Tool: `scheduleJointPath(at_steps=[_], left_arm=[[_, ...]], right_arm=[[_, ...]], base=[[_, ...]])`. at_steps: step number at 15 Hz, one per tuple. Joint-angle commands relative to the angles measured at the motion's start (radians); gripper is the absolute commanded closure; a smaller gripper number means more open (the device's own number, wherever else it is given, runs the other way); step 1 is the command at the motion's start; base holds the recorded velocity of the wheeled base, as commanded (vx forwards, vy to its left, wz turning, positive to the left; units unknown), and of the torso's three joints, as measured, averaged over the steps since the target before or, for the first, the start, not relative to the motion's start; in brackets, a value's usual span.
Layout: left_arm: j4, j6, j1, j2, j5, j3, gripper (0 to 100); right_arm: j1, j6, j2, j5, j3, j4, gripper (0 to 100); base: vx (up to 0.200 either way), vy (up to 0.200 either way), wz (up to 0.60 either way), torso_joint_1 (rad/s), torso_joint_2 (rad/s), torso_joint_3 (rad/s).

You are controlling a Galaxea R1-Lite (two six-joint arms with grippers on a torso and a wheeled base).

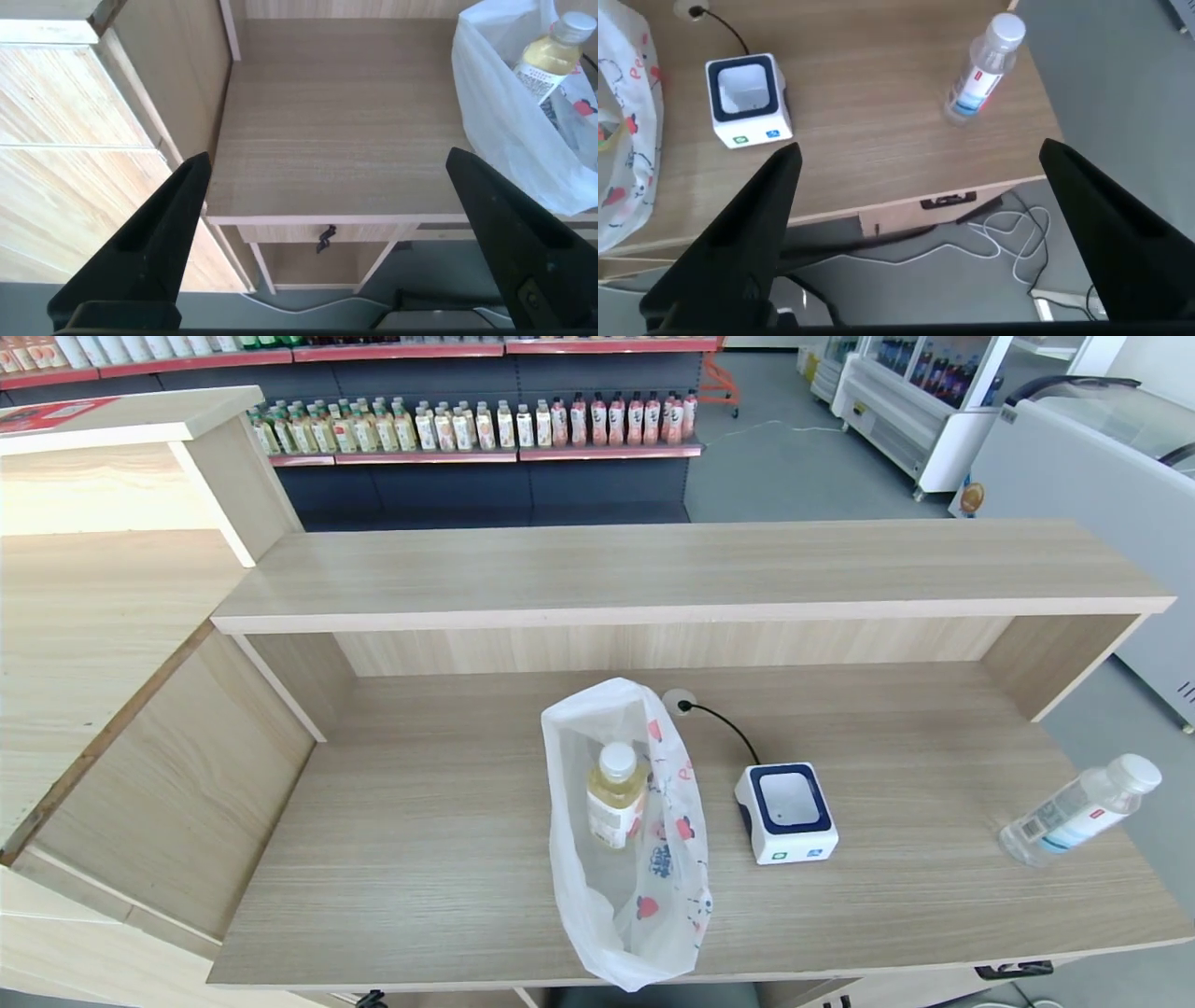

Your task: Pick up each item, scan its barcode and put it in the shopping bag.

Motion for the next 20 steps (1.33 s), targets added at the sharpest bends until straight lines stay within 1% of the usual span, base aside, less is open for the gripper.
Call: scheduleJointPath(at_steps=[1, 3, 7, 18, 20], left_arm=[[0.000, 0.001, 0.000, 0.000, 0.000, 0.000, 0], [0.000, -0.001, 0.000, 0.000, 0.000, 0.000, 0], [0.000, -0.002, 0.000, 0.000, 0.000, 0.000, 0], [0.000, -0.002, 0.000, 0.000, 0.000, 0.000, 0], [0.000, 0.003, 0.000, 0.000, 0.000, 0.000, 0]], right_arm=[[0.001, 0.002, 0.034, 0.005, -0.077, 0.001, 0], [0.001, 0.007, 0.103, 0.005, -0.109, -0.004, 0], [0.001, 0.030, 0.169, 0.006, -0.109, -0.002, 0], [0.003, 0.038, 0.187, 0.019, -0.057, 0.002, 0], [0.003, 0.038, 0.178, 0.019, -0.026, 0.004, 0]], base=[[0.000, -0.200, 0.00, 0.002, 0.00, 0.002], [0.000, -0.200, 0.00, 0.000, 0.00, 0.005], [0.000, -0.200, 0.00, 0.004, 0.00, 0.001], [0.000, -0.200, 0.00, 0.004, 0.00, 0.004], [0.000, -0.200, 0.00, 0.000, 0.00, 0.000]])
